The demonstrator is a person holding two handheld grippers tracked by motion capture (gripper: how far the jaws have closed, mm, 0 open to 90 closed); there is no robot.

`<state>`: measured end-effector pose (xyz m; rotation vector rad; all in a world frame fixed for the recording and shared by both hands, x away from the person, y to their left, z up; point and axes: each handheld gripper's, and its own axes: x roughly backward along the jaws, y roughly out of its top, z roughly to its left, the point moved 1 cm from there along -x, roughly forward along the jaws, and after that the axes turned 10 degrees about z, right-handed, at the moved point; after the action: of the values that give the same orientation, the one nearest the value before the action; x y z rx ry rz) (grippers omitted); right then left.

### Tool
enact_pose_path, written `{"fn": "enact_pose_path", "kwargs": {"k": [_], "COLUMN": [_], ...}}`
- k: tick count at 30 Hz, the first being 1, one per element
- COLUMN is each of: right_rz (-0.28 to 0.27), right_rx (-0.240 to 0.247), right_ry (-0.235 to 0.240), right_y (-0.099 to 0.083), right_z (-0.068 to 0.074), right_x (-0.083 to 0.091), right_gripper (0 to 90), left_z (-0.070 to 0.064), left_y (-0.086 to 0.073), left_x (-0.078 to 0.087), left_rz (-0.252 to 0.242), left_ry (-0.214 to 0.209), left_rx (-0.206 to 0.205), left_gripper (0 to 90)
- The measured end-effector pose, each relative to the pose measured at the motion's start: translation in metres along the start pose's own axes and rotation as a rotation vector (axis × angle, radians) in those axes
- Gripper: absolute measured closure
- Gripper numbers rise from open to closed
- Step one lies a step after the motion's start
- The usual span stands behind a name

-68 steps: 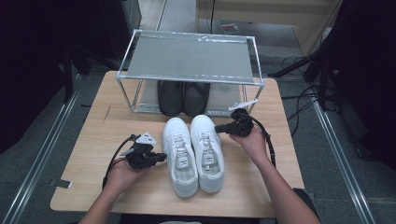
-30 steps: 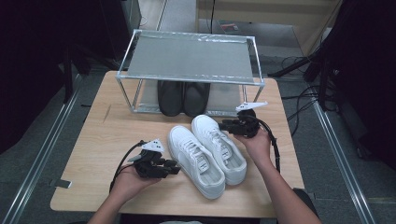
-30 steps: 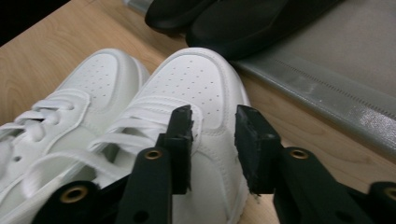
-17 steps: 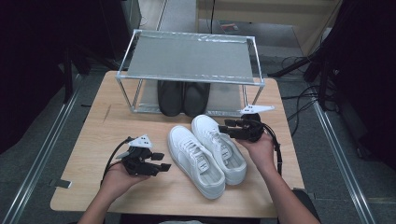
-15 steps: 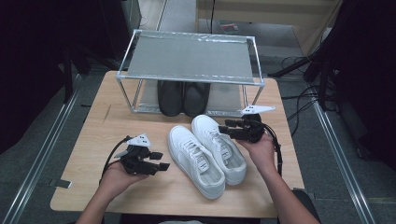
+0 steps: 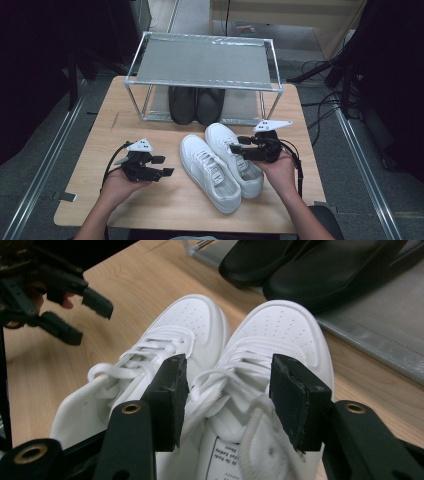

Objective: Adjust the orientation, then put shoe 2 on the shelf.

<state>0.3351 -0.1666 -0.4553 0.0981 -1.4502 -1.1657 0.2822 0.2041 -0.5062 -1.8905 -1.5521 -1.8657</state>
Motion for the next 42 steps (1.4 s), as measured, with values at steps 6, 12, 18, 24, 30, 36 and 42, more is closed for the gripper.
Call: {"fn": "enact_pose_path", "kwargs": {"k": [6,12,18,24,30,36,42], "right_rz": [-0.008,0.000,0.011,0.019,0.034,0.027,0.042], "right_rx": [0.017,-0.006,-0.006,-0.008,0.006,-0.009,-0.024], "right_ry": [-0.009,-0.002,-0.017,-0.027,-0.067,-0.078,-0.103], "right_y": [-0.005,-0.015,-0.021,-0.025,-0.028,-0.030,-0.033], "right_z": [0.012,0.020,0.029,0.038,0.046,0.051,0.056], "right_x": [0.004,0.007,0.007,0.003,-0.002,0.001,-0.010], "right_gripper": [51.0,51.0,49.2,46.7,43.0,41.9,36.7], "left_z": [0.008,0.014,0.016,0.020,0.024,0.026,0.029], "left_y": [0.001,0.007,0.013,0.021,0.025,0.025,0.027], "left_x": [0.004,0.001,-0.004,-0.007,-0.010,-0.010,-0.009], "left_rz": [-0.015,-0.016,-0.020,-0.001,0.001,-0.008,-0.028], "left_ry": [0.007,0.009,-0.004,0.002,0.002,-0.007,-0.009], "left_rx": [0.005,0.008,-0.005,-0.016,-0.014,-0.007,0.003], "left_gripper": [37.0,37.0,37.1,37.1,37.1,37.3,37.6]}}
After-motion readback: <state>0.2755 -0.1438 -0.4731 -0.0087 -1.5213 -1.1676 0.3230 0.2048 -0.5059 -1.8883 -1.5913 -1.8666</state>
